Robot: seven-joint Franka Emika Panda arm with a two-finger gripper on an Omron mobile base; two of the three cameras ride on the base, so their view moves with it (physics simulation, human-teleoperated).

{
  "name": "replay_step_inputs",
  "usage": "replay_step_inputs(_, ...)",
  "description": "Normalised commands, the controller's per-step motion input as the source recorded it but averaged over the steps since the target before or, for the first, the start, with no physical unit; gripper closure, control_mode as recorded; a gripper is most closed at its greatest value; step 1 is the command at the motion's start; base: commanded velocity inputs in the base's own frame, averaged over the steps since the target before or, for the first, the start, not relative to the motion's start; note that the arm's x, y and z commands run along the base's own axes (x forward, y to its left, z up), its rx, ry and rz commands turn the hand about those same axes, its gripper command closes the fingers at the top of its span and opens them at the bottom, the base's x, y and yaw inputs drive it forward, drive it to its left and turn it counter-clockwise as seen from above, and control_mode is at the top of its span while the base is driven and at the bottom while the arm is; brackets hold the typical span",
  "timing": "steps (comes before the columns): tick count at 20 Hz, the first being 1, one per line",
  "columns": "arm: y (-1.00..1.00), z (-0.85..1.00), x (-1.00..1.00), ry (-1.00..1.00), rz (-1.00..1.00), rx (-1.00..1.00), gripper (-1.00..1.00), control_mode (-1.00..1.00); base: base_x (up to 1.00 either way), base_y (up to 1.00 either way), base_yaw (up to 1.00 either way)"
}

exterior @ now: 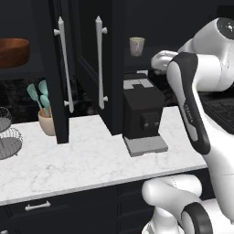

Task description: Gather all objects into one cabinet and sort the glasses and bowls to opposite sides.

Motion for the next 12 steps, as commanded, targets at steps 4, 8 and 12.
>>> replay_step_inputs(4,0.0,0.07,0.31,0.02,-0.08,0.0,-1.0,-1.0,0.0,0.0,0.0)
replay_step_inputs(8,0.0,0.02,0.39,0.04,-0.04,0.0,-1.0,-1.0,0.0,0.0,0.0)
replay_step_inputs(12,0.0,0.0,0.52,0.06,0.0,0.0,-1.0,-1.0,0.0,0.0,0.0)
